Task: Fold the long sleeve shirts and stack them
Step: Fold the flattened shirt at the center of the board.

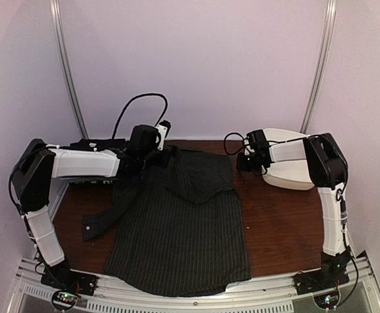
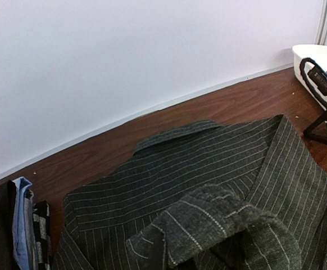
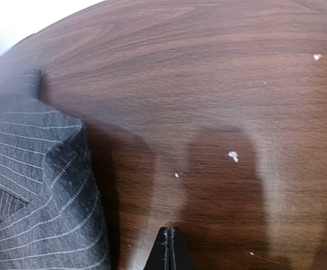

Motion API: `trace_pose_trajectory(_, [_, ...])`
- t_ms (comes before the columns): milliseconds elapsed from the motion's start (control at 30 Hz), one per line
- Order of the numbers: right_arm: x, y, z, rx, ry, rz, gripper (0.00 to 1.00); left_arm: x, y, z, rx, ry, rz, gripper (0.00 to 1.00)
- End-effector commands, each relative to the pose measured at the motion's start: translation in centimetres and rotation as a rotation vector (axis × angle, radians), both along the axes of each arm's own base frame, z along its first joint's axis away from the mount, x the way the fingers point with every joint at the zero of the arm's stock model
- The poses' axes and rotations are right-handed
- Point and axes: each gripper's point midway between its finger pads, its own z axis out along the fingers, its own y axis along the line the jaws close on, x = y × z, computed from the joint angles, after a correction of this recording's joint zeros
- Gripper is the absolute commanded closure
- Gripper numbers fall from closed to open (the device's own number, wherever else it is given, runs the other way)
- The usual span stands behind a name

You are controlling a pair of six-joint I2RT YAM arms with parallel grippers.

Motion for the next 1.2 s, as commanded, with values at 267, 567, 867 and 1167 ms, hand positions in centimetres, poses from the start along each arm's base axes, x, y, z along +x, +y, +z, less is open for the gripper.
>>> trace_pose_trajectory(267, [-6.6, -4.3, 1.8, -0.083, 0.042, -0.074, 0.85, 0.9, -0.5, 2.1, -0.025, -0.047, -0.017, 1.00])
trace_pose_trajectory(567, [-4.2, 1.1, 5.1, 0.014, -0.036, 0.034, 0.47, 0.8, -0.2, 3.3, -0.030, -0.071, -0.013, 1.00])
trace_pose_trajectory(867, [0.0, 3.5, 3.0, 0.033, -0.037, 0.071, 0.40, 0.6, -0.1, 4.2, -0.036, -0.083, -0.017, 1.00])
trace_pose_trajectory(1167, [2.2, 5.2, 1.1, 0.068, -0.019, 0.124, 0.74, 0.5, -0.4, 5.5, -0.031, -0.107, -0.044, 1.00])
